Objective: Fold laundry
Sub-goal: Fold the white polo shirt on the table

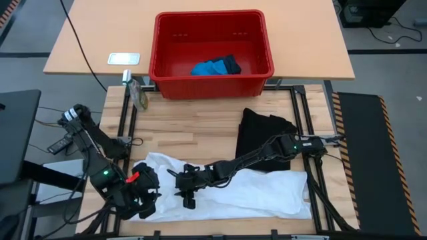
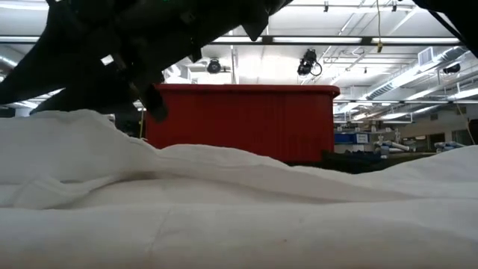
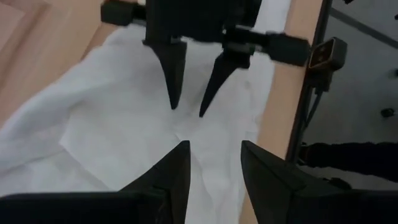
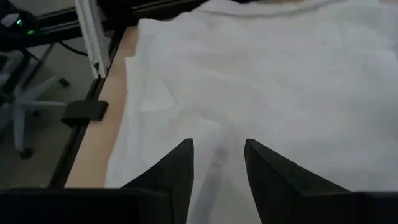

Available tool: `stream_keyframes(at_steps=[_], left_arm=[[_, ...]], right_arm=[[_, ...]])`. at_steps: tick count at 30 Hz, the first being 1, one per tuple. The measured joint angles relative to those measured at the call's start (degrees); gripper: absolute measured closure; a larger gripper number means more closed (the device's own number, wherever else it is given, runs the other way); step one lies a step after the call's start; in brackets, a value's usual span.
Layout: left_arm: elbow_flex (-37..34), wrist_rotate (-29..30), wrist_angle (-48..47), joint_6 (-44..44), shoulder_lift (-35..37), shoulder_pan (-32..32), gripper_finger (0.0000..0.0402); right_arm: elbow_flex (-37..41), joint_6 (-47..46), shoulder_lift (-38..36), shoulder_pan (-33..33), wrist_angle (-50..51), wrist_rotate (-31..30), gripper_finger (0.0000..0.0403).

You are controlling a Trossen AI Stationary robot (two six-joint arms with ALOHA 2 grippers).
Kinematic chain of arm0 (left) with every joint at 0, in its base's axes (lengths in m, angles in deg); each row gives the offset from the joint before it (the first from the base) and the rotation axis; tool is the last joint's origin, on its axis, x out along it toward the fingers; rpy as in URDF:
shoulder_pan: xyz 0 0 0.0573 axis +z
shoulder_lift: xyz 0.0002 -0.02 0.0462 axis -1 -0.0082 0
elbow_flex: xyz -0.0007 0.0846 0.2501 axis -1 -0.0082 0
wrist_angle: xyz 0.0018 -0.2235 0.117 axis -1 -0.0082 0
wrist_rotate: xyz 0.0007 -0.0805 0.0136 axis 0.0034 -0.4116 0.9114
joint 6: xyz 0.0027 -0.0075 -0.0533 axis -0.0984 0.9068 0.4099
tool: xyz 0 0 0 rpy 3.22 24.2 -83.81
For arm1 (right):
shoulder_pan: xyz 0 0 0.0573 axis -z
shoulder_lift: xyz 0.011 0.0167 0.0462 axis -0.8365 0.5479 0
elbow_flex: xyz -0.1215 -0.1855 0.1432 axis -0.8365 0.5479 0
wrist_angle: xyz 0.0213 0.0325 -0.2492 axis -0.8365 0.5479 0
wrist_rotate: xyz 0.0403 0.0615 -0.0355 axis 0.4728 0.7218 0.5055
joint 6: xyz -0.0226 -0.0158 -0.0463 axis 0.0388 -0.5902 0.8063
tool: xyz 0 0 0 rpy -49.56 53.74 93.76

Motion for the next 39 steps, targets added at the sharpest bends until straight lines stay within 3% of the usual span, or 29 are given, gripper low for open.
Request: stream_keyframes(at_steps=[7, 11, 13, 17, 22, 27, 29, 33, 39], left_arm=[[0.0, 0.0, 0.15, -1.17, -0.03, 2.79, 0.0257], [0.0, 0.0, -0.04, -1.24, -0.03, 3.46, 0.0257], [0.0, 0.0, -0.11, -1.19, -0.03, 3.46, 0.0257], [0.0, -1.28, 0.1, -0.36, -0.03, 3.43, 0.0257], [-0.04, -1.41, -2.45, -0.6, -0.03, 2.11, 0.0257], [0.08, -1.44, 10.18, 0.49, -0.54, -2.05, 0.0257], [0.07, 0.71, 10.09, -0.71, -2.01, -3.82, 0.0257], [-0.13, 5.65, 5.25, -1.61, -6.56, -4.45, 0.0239], [-0.07, 6.73, 10.54, -4.52, -13.99, 0.26, 0.0157]], right_arm=[[0.0, -0.34, 3.99, -0.01, -3.75, 4.68, 0.0253], [0.0, -3.77, 4.71, -0.4, -3.7, 3.93, 0.0263], [0.0, -7.46, 4.65, -0.62, -3.53, 1.29, 0.0288], [0.02, -13.98, 3.29, -0.6, -3.43, 0.73, 0.0381], [0.0, -16.01, -1.57, -1.94, -0.57, 0.31, 0.0395], [-0.01, -21.44, -9.89, -5.76, 17.59, -15.9, 0.0398], [-0.04, -21.54, -12.47, -7.22, 22.69, -20.68, 0.0398], [0.9, -21.53, -14.06, -9.11, 25.46, -25.46, 0.04], [2.89, -27.0, -14.06, -8.9, 24.47, -27.97, 0.04]])
